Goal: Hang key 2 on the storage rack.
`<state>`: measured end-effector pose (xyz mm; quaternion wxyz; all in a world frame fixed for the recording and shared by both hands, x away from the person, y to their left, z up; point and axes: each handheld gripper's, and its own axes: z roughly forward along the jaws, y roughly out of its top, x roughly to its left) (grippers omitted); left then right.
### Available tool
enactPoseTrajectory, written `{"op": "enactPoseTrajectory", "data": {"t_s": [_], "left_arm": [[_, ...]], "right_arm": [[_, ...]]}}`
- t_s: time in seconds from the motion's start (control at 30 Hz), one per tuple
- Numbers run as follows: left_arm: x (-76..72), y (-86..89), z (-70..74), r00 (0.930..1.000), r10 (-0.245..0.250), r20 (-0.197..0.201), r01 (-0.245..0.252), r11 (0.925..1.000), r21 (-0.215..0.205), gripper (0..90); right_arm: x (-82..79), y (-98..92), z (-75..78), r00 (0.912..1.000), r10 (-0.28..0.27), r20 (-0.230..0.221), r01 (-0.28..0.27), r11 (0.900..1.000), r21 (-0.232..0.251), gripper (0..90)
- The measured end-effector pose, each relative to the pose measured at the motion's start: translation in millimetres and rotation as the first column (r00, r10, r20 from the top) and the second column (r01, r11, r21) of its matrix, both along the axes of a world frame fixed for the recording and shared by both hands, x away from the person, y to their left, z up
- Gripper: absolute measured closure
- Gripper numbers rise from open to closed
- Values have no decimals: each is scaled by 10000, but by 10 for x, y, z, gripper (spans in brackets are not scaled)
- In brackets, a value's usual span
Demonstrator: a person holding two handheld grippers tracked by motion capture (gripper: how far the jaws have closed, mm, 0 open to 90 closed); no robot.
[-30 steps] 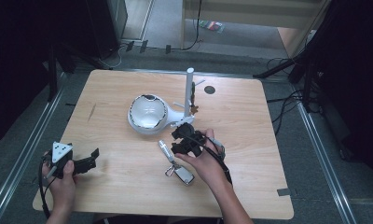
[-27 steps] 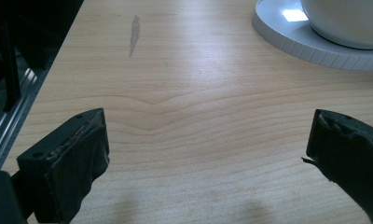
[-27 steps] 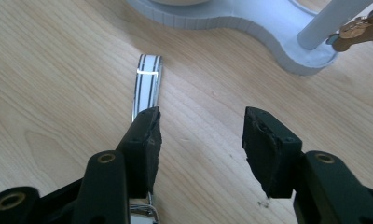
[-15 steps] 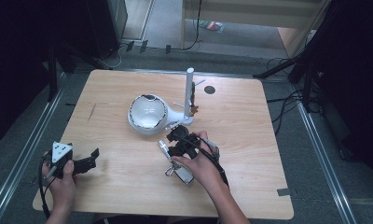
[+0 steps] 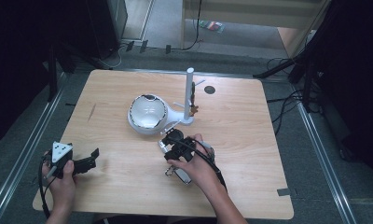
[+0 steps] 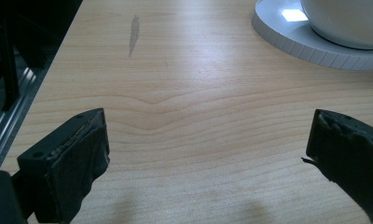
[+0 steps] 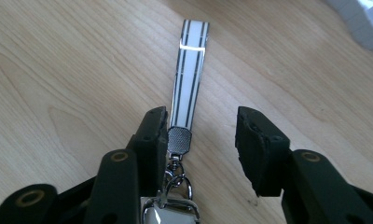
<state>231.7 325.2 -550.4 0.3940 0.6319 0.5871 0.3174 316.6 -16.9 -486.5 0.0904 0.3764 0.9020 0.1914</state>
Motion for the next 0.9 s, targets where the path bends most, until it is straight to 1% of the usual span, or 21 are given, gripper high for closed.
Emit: {"op": "enactPoseTrajectory", "data": {"t_s": [0.13,0.27,0.4,0.43,0.6,0.67,0.7,0.8,0.9], "left_arm": [[0,-1,-1,10000,6,-6,-6,10000,-40,0],[0,-3,0,10000,8,-19,-8,10000,-36,0],[0,-3,0,10000,10,-17,-10,10000,-40,0],[0,-3,0,10000,9,-18,-9,10000,-38,0],[-2,0,-1,10000,2,15,-2,10000,-51,0],[-2,0,-1,10000,8,15,-8,10000,-61,0],[-1,1,-1,10000,-7,7,7,10000,-54,0],[0,0,-1,10000,-8,-2,8,10000,-44,0],[0,1,-1,10000,-8,-5,8,10000,-47,0]], "right_arm": [[5,18,-46,9999,-61,-135,60,10000,-65,592],[18,39,-110,9997,-152,-177,150,9998,-102,617],[18,86,-175,9999,-108,-67,108,9999,-104,634],[13,99,-186,9999,-152,-66,151,9998,-107,633],[14,156,-271,9992,-326,220,330,9993,-180,630],[12,167,-296,9985,-452,294,457,9988,-177,648],[10,167,-308,9979,-543,361,546,9985,-54,665],[6,163,-313,9974,-572,444,572,9984,20,755],[-4,152,-315,9978,-463,484,460,9989,54,772]]}}
